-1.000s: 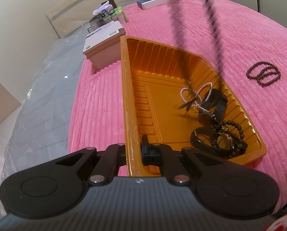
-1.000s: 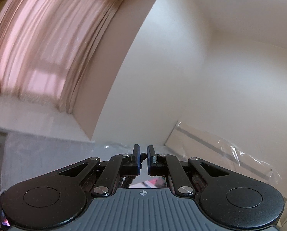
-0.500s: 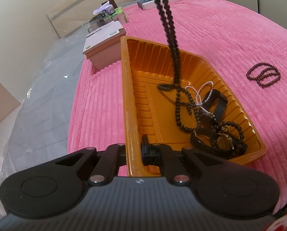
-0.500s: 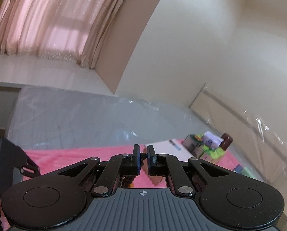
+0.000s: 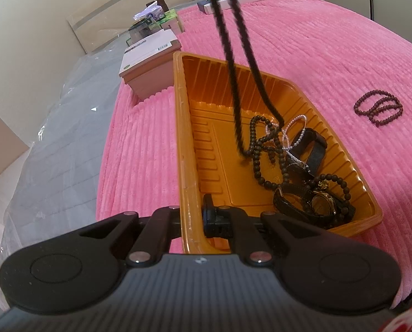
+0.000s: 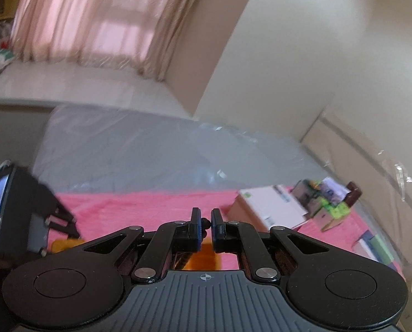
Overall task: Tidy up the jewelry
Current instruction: 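Carry the dark bead strand over the orange tray and lower it in, then open the right gripper and move it toward the brown bead bracelet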
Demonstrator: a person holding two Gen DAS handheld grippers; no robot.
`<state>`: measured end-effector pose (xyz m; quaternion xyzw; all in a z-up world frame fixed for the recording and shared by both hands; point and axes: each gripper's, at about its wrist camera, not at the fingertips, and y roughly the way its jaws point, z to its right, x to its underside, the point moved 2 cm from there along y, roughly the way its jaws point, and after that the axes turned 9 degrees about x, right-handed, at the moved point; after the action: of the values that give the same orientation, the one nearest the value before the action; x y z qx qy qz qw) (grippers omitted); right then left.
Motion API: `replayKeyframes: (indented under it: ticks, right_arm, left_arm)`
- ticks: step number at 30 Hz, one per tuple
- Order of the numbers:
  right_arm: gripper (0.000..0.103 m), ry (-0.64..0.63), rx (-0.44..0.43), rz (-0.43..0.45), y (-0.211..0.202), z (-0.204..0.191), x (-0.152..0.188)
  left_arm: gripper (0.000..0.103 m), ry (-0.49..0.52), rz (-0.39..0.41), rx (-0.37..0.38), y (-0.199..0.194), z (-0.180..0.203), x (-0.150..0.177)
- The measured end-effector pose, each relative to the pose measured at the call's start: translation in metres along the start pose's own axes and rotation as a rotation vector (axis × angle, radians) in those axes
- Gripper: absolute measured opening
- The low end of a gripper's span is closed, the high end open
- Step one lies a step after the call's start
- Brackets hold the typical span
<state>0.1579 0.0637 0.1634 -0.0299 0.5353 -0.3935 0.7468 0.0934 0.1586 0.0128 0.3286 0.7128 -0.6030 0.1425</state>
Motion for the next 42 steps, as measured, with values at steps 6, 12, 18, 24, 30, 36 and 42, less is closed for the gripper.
replayKeyframes:
  ticks: [6,12,18,24,30,36,42]
  right_arm:
    - [0.007,-0.03,-0.059,-0.117,0.024,-0.01,0.026]
    - [0.007,-0.038,-0.096,-0.179,0.038,-0.024,0.053]
    - [0.007,-0.024,-0.097,-0.2,0.046,-0.026,0.061]
    - [0.008,0.154,-0.13,-0.189,0.039,-0.006,0.067]
    - [0.047,0.312,-0.047,-0.185,0.007,0.02,0.104]
    - [0.047,0.499,0.02,-0.268,-0.022,0.026,0.179]
    - [0.047,0.674,0.146,-0.351,-0.052,0.031,0.253]
  left_arm:
    - [0.004,0.001,0.0,0.001,0.001,0.0,0.0]
    - [0.004,-0.001,-0.001,0.001,0.002,-0.001,0.001]
    - [0.004,-0.007,-0.001,0.003,0.002,-0.002,0.002]
    - [0.004,-0.009,-0.002,0.003,0.002,-0.002,0.002]
    - [0.004,-0.013,0.002,0.003,0.002,-0.002,0.002]
    - [0.004,-0.012,0.0,0.0,0.001,-0.002,0.002]
    - [0.004,-0.009,-0.004,0.001,0.0,-0.002,0.001]
